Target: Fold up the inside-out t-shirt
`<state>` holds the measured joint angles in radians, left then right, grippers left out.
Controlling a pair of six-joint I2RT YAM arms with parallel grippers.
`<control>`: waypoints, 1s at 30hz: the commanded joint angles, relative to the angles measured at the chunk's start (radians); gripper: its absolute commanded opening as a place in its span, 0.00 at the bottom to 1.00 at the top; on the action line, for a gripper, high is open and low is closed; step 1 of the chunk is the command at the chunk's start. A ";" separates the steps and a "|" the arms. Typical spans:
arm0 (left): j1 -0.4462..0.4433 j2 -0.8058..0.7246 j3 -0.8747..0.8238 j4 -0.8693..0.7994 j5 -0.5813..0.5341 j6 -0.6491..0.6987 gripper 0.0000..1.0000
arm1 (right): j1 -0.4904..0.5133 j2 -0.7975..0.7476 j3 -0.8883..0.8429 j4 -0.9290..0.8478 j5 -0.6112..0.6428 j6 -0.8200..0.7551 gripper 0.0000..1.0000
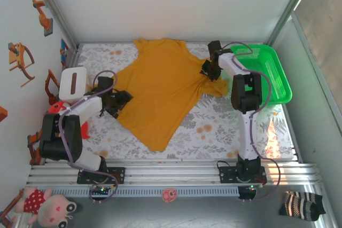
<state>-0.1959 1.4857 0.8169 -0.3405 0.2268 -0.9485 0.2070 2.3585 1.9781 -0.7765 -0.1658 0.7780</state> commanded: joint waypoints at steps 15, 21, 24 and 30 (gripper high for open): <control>0.107 0.440 0.682 -0.224 0.009 0.273 0.87 | 0.210 -0.392 -0.467 0.315 -0.154 0.073 0.35; 0.188 0.561 0.747 -0.256 0.053 0.296 0.86 | 0.346 -0.304 -0.510 0.399 -0.148 0.162 0.33; 0.212 0.570 0.706 -0.244 0.072 0.289 0.86 | 0.364 -0.289 -0.566 0.448 -0.136 0.203 0.32; 0.249 0.527 0.526 -0.129 0.143 0.226 0.85 | 0.326 -0.295 -0.652 0.428 -0.105 0.185 0.32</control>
<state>0.0418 2.0377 1.4200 -0.4881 0.3077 -0.6949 0.5659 2.0636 1.3685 -0.3264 -0.3225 0.9485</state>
